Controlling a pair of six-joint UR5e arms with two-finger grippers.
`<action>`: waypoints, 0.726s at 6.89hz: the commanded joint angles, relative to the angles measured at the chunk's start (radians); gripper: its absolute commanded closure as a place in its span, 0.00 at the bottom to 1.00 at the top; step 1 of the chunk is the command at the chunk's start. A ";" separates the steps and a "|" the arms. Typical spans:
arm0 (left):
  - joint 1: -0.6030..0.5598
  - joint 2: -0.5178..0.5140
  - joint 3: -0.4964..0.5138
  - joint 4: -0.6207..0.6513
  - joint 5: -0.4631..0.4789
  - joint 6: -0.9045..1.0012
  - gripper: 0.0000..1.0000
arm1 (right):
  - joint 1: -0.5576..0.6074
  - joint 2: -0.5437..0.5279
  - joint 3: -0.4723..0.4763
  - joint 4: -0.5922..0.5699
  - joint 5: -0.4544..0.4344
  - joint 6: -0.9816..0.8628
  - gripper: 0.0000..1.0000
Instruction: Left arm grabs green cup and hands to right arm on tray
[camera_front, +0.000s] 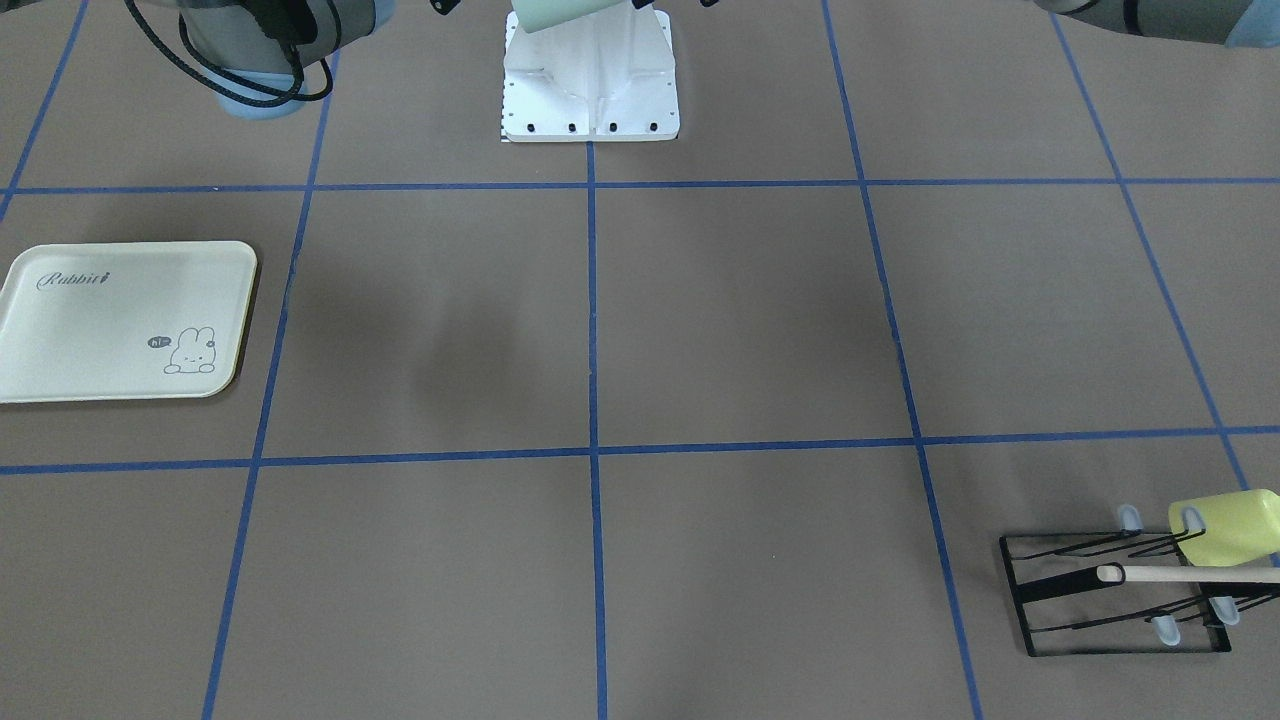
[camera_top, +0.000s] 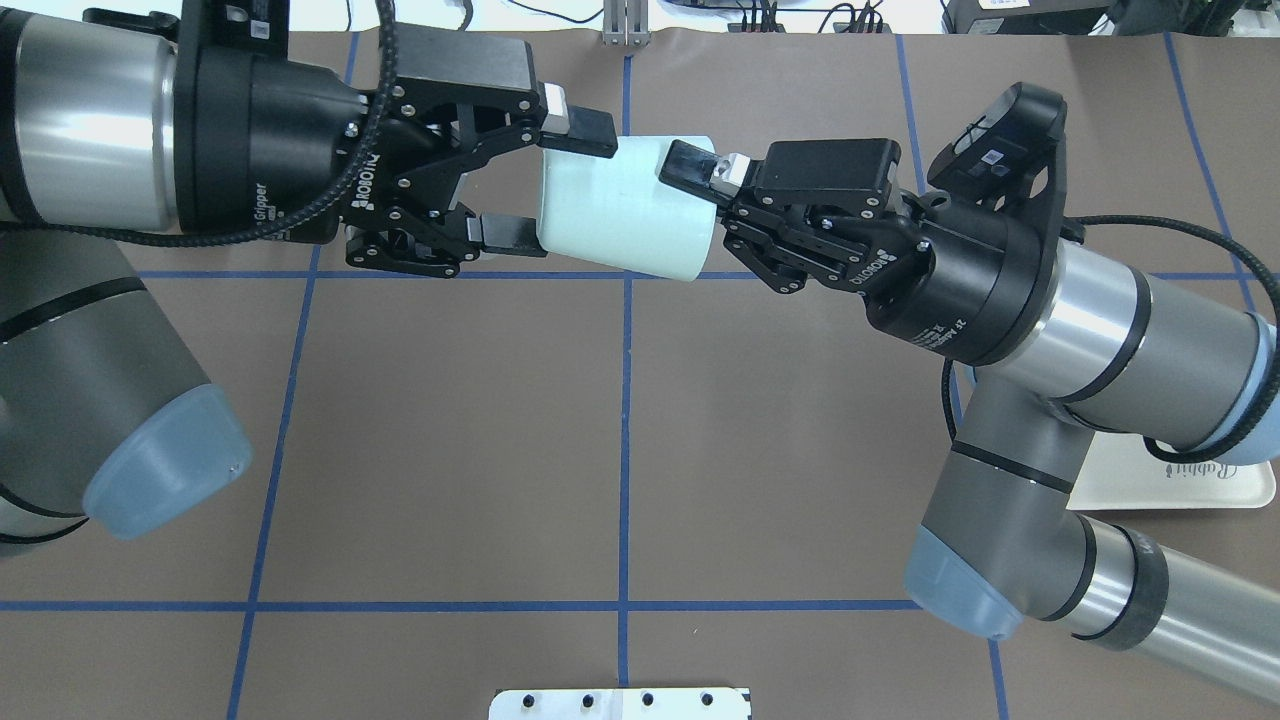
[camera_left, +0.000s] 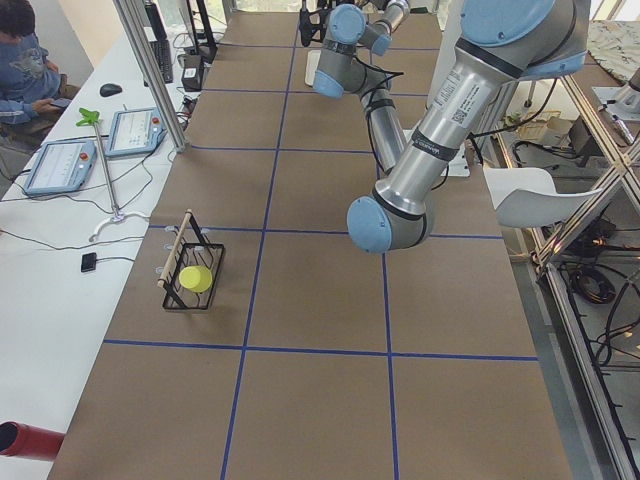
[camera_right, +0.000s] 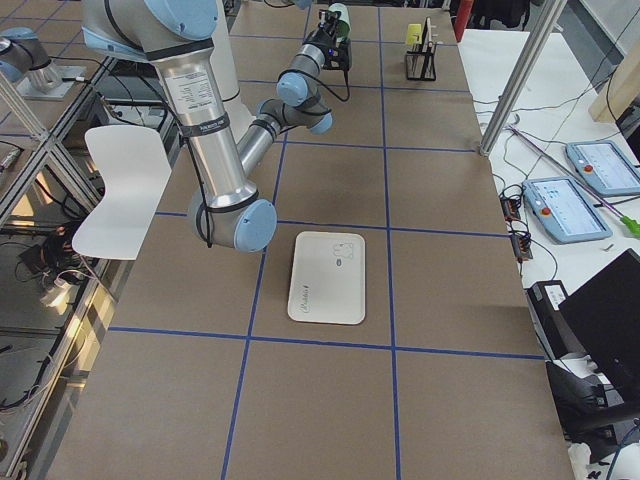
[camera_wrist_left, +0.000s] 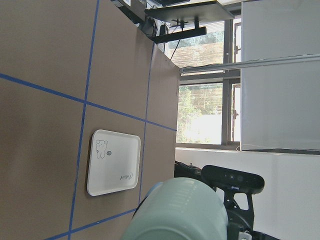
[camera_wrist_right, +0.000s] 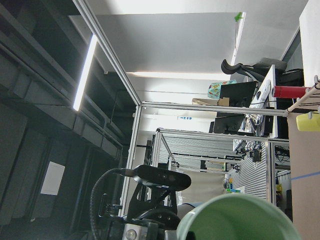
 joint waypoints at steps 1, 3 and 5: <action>0.000 0.004 0.000 0.003 0.001 0.007 0.00 | 0.083 -0.011 -0.002 -0.174 0.079 -0.002 1.00; -0.003 0.005 0.050 0.000 0.009 0.027 0.00 | 0.198 -0.010 -0.004 -0.366 0.220 -0.013 1.00; -0.002 0.095 0.069 0.005 0.008 0.169 0.00 | 0.259 -0.010 -0.002 -0.597 0.354 -0.121 1.00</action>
